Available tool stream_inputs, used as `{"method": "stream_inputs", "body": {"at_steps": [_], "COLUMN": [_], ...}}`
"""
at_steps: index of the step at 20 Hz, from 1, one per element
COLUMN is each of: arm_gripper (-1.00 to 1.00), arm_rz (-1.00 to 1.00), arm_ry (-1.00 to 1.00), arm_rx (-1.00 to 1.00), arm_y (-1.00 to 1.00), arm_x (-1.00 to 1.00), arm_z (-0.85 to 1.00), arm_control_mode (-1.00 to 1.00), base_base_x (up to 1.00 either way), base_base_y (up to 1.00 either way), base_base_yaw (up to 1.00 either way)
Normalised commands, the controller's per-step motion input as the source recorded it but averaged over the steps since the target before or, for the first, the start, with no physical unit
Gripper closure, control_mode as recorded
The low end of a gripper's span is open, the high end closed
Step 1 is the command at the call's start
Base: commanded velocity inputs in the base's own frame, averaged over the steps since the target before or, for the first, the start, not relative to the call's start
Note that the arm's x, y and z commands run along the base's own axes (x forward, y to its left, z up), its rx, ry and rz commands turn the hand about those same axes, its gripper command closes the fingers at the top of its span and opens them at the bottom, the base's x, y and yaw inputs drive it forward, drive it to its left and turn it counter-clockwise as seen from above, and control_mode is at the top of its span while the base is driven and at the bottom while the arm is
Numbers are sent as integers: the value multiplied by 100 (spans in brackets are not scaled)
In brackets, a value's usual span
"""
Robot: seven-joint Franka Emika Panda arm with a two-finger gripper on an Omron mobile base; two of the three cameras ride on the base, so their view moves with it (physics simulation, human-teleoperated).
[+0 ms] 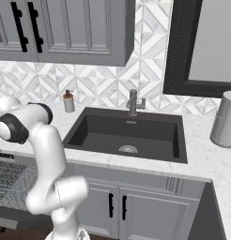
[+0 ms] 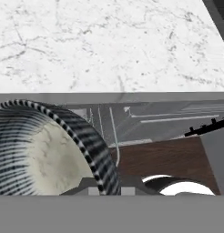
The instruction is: Pick up the cup and bowl from the counter, place them in the dishwasher, and close the dishwasher door.
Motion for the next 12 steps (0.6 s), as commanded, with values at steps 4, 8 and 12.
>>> {"method": "stream_inputs", "body": {"at_steps": [4,8,12], "arm_gripper": [100,100,100], "arm_rz": [-4,0,0], "arm_ry": [-24,-16,-1], "arm_rx": [-16,-7,-5], "arm_y": [13,17,4], "arm_x": [-45,-17,20], "arm_z": [-71,-70,-30], "arm_control_mode": [-100,-100,-100], "base_base_x": [0,0,0], "base_base_y": [0,0,0], "base_base_yaw": [0,0,0]}}
